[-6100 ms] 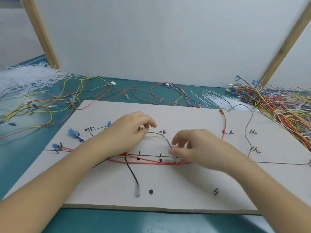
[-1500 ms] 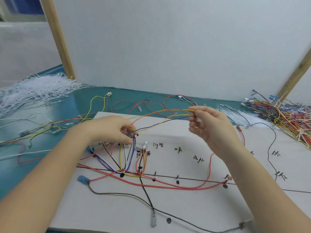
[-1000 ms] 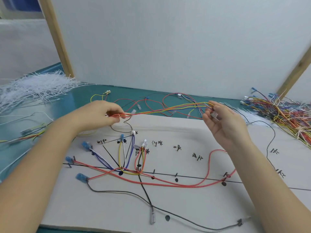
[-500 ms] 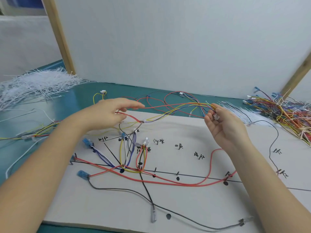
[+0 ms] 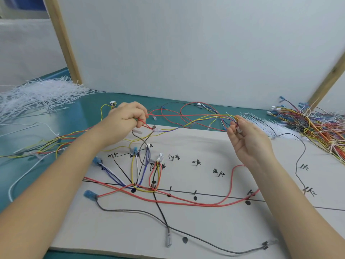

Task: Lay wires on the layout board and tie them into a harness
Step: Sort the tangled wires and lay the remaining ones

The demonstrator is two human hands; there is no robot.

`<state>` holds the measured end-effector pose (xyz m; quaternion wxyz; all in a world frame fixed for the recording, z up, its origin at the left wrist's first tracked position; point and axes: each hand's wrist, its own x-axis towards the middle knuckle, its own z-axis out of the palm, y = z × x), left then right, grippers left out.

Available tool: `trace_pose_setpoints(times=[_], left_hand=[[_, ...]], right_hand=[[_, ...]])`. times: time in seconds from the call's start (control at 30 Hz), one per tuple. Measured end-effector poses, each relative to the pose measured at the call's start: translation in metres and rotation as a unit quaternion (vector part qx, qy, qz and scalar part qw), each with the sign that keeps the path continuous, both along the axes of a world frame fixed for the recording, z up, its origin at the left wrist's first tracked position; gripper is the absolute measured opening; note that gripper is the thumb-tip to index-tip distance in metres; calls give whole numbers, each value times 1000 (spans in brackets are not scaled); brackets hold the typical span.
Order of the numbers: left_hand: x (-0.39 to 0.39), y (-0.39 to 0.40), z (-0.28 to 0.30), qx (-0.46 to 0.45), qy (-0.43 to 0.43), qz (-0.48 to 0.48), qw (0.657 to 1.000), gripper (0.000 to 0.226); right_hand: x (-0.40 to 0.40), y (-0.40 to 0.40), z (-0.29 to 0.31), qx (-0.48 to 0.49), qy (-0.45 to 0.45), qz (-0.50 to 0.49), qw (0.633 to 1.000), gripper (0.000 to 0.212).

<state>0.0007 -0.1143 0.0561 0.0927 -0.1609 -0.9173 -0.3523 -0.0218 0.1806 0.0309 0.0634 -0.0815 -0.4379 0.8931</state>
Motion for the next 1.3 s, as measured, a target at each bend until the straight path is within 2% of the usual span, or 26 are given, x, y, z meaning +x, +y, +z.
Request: trace_pose_setpoints(times=[0.07, 0.1, 0.13, 0.2, 0.23, 0.3, 0.43, 0.53, 0.63, 0.7, 0.77, 0.83, 0.9, 0.93, 0.97, 1.0, 1.03, 1.07, 1.13, 1.23, 1.3], left_hand=[[1, 5, -1, -4, -43, 3, 999, 8], [1, 8, -2, -31, -37, 26, 998, 17], [1, 11, -4, -77, -24, 60, 995, 36], [2, 18, -3, -196, 7, 135, 971, 65], [3, 21, -3, -244, 22, 156, 957, 67], [6, 26, -6, -291, 66, 166, 940, 57], [9, 30, -11, -260, 177, 148, 938, 39], [6, 24, -9, -267, 175, 117, 940, 54], [1, 7, -3, -268, 154, 120, 944, 47], [0, -9, 2, -216, 128, 94, 963, 36], [2, -24, 9, -45, 23, -4, 999, 26], [4, -36, 11, 152, -75, -105, 980, 30], [3, -44, 8, 306, -119, -139, 934, 37], [0, -46, 5, 350, -142, -121, 918, 39], [-5, -48, -1, 348, -159, -74, 921, 40], [-11, -47, -8, 288, -156, -15, 945, 38], [-18, -48, -16, 177, -127, 41, 975, 33], [-25, -50, -23, 52, -95, 81, 991, 29], [-30, -51, -39, -111, -81, 100, 985, 34], [-27, -53, -46, -174, -103, 86, 976, 20], [-24, -54, -40, -142, -110, 92, 979, 14]], right_hand=[[0, 1, -1, 5, 2, -3, 1000, 16], [1, 1, -1, 6, 2, -3, 1000, 15], [1, 1, -2, 6, 3, -3, 1000, 16], [1, 0, -2, 5, 6, -4, 1000, 16], [1, 0, -2, 6, 6, -5, 1000, 16], [2, 0, -1, 6, 6, -11, 1000, 16], [2, 2, -1, 2, 5, -19, 1000, 16], [2, 3, -1, -2, 5, -25, 1000, 16], [1, 3, -1, -12, 8, -44, 999, 16], [-1, 4, 0, -25, 14, -56, 998, 16], [-2, 4, -1, -39, 14, -63, 997, 16], [-3, 4, -1, -50, 8, -68, 996, 15], [-4, 5, -2, -62, 2, -75, 995, 15], [-4, 6, -2, -68, -1, -79, 995, 15], [-5, 6, -1, -72, -4, -82, 994, 15], [-5, 6, -1, -75, -7, -85, 994, 14], [-5, 6, -1, -77, -8, -87, 993, 14], [-5, 5, -1, -78, -7, -88, 993, 15], [-4, 5, -1, -80, -4, -89, 993, 16], [-3, 5, 3, -86, 8, -90, 992, 18], [-2, 4, 5, -88, 22, -87, 992, 18]])
